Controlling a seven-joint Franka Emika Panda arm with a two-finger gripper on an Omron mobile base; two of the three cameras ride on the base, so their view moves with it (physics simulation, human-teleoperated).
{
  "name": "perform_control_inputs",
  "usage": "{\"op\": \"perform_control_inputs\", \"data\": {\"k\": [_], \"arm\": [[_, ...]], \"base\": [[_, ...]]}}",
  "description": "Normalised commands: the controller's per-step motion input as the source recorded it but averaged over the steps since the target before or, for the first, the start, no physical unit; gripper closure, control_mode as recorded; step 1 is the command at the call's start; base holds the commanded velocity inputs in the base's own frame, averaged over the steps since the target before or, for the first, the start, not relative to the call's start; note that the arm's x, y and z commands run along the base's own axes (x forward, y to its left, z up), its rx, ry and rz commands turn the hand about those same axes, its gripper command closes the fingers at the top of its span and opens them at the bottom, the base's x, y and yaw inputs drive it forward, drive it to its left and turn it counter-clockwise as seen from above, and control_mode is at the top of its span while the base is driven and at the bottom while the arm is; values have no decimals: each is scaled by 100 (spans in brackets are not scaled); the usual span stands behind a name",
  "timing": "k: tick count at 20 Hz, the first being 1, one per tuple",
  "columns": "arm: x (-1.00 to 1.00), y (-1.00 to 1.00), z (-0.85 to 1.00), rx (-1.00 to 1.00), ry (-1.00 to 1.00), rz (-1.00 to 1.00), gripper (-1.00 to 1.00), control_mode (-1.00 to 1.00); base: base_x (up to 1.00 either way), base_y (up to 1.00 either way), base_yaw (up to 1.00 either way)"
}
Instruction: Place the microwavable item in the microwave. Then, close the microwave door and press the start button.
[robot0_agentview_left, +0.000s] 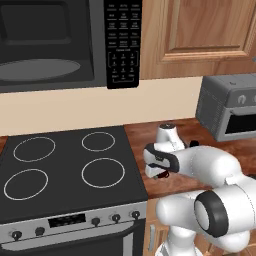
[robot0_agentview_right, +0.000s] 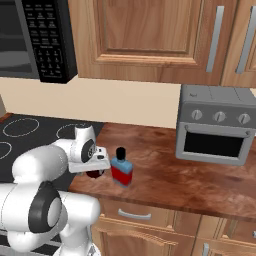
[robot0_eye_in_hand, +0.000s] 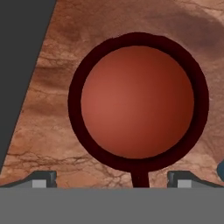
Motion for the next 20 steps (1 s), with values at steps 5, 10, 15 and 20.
{"op": "perform_control_inputs", "data": {"k": [5,10,15,20], "arm": [[8,-1,-14,0,2,1,-100,-100],[11,0,-20,0,2,2,-100,-100],[19,0,-10,0,0,5,-100,-100],[26,0,-14,0,0,7,-100,-100]], "base": [[0,0,0],[0,0,0],[0,0,0],[0,0,0]]}}
